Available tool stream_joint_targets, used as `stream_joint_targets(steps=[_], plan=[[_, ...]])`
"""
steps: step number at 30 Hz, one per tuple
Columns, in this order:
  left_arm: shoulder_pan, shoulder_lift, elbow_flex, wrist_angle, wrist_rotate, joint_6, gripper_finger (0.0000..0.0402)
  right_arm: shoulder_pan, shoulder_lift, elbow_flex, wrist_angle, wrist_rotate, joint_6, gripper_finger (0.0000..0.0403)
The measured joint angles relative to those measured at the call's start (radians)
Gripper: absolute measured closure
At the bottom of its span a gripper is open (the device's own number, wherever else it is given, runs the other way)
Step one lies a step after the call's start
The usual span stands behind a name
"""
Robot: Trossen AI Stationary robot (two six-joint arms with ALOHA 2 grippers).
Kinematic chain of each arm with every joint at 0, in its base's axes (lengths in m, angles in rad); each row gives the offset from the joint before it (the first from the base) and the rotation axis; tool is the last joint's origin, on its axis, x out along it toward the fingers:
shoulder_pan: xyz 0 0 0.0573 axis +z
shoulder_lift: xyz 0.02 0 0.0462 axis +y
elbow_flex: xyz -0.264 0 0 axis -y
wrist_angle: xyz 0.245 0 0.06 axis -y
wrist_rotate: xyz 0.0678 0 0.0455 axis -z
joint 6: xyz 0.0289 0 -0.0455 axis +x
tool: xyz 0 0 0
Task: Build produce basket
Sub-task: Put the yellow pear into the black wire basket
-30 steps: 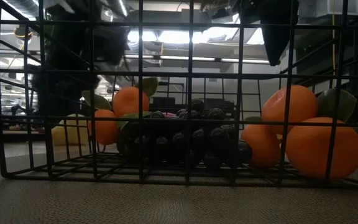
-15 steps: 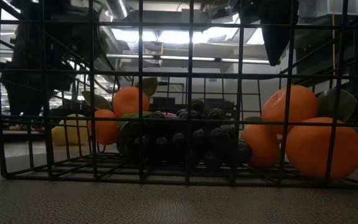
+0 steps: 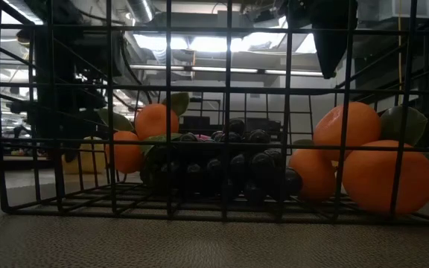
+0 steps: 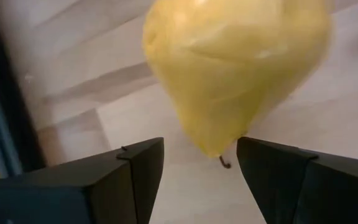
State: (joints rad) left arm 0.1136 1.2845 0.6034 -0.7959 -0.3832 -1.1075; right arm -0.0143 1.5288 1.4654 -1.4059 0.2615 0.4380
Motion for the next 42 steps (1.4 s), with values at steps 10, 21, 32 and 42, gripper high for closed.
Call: stream_joint_targets(steps=[10,21,32,42], plan=[[0.075,0.086,-0.028,0.161,0.03,0.124,0.0209,0.0,0.0,0.0,0.001,0.0,-0.002,0.0166],[0.079,0.104,-0.028,0.161,0.061,0.123,0.0262,0.0,0.0,0.0,0.001,0.0,-0.002,0.0166],[0.079,0.104,-0.029,0.161,0.064,0.124,0.0395,0.0,0.0,0.0,0.0,0.0,-0.002,0.0166],[0.079,0.104,-0.03,0.159,0.05,0.127,0.0401,0.0,0.0,0.0,0.0,0.0,-0.002,0.0166]])
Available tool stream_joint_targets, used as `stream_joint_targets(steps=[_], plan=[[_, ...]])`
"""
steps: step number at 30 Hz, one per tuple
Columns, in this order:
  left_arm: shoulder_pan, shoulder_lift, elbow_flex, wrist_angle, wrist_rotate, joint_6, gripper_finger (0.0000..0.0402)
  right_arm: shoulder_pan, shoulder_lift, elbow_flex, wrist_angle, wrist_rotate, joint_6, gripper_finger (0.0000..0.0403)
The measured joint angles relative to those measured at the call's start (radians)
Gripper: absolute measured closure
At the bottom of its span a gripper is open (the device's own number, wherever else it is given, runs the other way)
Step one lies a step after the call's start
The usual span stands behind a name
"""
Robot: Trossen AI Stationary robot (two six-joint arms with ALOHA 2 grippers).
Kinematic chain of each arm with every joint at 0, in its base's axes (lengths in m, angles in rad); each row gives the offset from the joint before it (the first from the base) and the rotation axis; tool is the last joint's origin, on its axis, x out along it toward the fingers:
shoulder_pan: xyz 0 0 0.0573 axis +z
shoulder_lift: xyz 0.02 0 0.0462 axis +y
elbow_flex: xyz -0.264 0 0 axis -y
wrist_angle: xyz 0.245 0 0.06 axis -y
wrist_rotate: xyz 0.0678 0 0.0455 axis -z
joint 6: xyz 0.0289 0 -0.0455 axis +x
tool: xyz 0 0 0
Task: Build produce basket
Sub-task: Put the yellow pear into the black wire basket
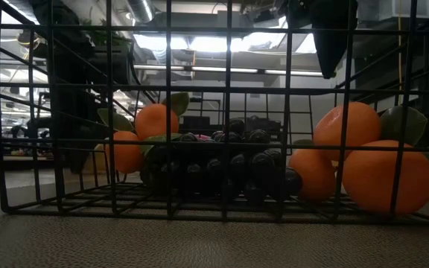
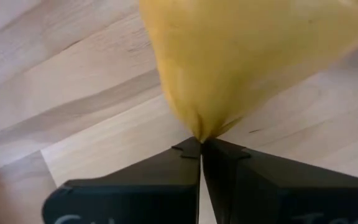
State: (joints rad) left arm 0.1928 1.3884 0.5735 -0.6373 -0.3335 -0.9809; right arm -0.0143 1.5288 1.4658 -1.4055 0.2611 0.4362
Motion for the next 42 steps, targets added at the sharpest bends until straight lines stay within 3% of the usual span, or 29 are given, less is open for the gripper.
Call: stream_joint_targets(steps=[17,42], plan=[[-0.088,-0.008,0.047,-0.032,-0.105,-0.001,0.0401,0.0,0.0,0.0,0.0,0.0,0.003,0.0166],[-0.262,-0.01,0.45,-0.219,-0.271,0.123,0.0401,0.0,0.0,0.0,-0.001,0.0,0.004,0.0166]])
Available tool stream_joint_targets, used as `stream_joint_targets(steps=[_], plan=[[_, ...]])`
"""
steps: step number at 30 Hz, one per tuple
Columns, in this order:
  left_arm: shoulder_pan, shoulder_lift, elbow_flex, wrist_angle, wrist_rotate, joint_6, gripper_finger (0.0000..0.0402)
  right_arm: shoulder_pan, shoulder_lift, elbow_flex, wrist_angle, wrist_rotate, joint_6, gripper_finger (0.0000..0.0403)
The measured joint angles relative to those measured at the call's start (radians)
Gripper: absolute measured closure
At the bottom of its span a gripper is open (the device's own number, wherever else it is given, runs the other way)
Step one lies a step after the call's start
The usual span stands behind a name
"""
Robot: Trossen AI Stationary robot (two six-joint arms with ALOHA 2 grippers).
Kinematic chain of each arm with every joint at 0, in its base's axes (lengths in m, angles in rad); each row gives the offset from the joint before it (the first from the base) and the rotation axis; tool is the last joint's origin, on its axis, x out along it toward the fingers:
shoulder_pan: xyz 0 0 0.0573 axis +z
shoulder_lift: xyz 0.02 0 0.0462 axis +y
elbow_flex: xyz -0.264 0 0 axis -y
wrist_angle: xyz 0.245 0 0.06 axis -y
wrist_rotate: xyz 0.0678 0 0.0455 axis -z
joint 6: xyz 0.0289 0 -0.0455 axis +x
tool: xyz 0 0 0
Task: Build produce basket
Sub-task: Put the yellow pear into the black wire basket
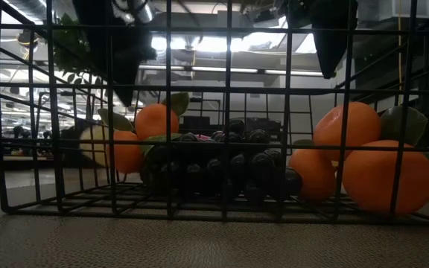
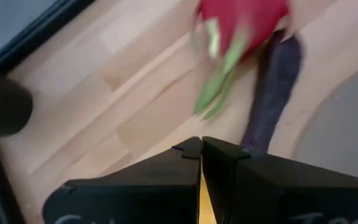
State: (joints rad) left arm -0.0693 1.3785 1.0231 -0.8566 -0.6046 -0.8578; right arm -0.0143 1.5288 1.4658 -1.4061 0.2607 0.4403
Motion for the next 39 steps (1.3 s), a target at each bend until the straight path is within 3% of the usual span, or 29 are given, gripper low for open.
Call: stream_joint_targets(steps=[14,39], plan=[[-0.081,-0.001,0.152,-0.004,-0.063,0.084,0.0401,0.0,0.0,0.0,0.0,0.0,0.0,0.0166],[-0.083,-0.001,0.157,-0.058,0.023,0.101,0.0401,0.0,0.0,0.0,0.003,0.0,0.004,0.0166]])
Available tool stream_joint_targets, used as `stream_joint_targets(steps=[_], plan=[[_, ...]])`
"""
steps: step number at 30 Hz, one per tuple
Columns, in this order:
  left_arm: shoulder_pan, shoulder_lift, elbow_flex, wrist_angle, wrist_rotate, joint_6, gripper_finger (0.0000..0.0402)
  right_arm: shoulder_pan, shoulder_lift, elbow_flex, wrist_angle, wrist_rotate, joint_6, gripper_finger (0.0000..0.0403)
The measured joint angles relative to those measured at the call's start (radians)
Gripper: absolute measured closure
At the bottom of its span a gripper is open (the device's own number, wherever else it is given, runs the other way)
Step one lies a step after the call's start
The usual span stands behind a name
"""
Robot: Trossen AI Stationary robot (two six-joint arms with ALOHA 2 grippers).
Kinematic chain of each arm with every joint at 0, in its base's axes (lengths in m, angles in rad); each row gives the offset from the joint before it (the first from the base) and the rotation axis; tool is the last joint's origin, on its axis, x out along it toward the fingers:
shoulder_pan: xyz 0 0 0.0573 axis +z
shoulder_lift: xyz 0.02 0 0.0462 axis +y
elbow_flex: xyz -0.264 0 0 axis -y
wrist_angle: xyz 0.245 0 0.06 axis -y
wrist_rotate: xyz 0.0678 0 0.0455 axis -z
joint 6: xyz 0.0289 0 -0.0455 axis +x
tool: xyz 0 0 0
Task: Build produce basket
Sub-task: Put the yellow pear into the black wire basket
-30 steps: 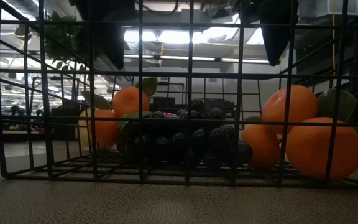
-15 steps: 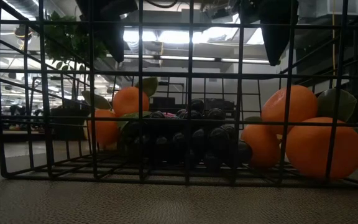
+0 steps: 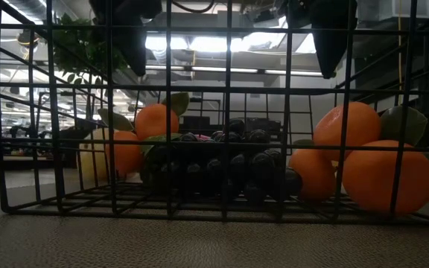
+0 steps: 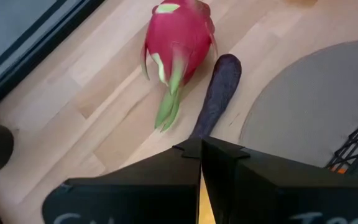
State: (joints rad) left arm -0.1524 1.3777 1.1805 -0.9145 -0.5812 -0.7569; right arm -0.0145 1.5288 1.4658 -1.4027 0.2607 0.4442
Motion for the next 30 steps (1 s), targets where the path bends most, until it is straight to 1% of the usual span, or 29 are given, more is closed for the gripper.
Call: stream_joint_targets(steps=[4,12,15,24,27,30], plan=[[0.0,0.0,0.0,-0.002,0.001,0.033,0.0401,0.0,0.0,0.0,0.0,0.002,0.023,0.0166],[0.0,0.0,0.0,-0.051,0.007,0.027,0.0398,0.0,0.0,0.0,0.046,0.059,0.084,0.0166],[0.0,0.0,0.0,-0.058,0.016,0.013,0.0377,0.0,0.0,0.0,0.062,0.06,0.086,0.0166],[0.01,0.0,0.0,-0.075,0.016,0.001,0.0283,0.022,0.0,0.0,0.088,0.062,0.102,0.0166],[0.01,0.0,0.0,-0.082,0.008,-0.016,0.0266,0.047,0.0,0.0,0.088,0.061,0.102,0.0166],[0.011,0.002,0.0,-0.085,0.006,-0.084,0.0261,0.074,0.0,0.0,0.092,0.061,0.102,0.0166]])
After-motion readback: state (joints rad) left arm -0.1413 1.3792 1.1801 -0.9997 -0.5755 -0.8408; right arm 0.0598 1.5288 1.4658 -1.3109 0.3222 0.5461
